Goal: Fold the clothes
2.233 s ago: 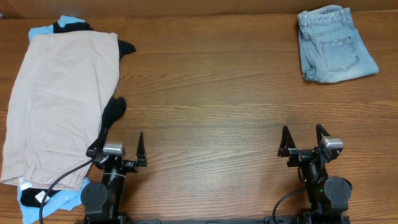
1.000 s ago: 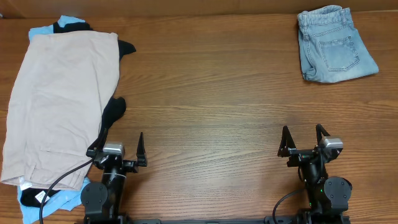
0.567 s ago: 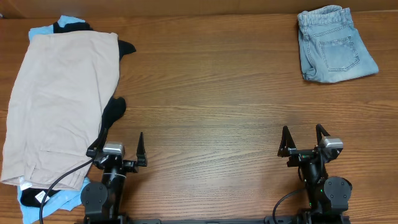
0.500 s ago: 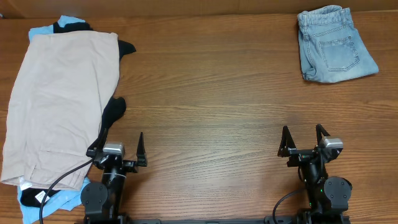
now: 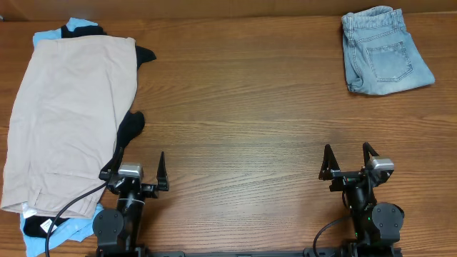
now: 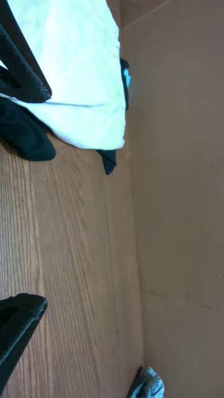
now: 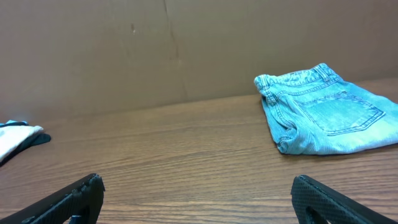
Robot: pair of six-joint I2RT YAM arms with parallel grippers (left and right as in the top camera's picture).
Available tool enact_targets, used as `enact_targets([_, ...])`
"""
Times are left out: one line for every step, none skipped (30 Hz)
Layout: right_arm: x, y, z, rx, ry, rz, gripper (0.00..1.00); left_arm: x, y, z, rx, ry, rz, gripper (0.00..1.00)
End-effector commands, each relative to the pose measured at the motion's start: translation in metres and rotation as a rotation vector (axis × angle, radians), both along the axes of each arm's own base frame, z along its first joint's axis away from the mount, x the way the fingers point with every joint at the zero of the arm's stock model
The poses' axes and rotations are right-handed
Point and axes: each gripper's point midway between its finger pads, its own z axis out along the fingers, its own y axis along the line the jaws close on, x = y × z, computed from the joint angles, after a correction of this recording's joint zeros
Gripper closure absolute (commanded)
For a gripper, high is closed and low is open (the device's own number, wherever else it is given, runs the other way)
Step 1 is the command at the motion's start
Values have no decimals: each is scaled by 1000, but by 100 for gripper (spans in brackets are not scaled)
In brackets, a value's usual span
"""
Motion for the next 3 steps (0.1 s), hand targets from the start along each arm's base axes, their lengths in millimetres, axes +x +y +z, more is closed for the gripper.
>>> enact_targets([0,0,1,-8,-12,-4,0,0,1,1,-13,-5,3,0])
enact_targets([0,0,1,-8,-13,-4,0,0,1,0,-13,-4,3,0])
enact_targets([0,0,1,-8,-13,-4,0,0,1,1,-13,-5,3,0])
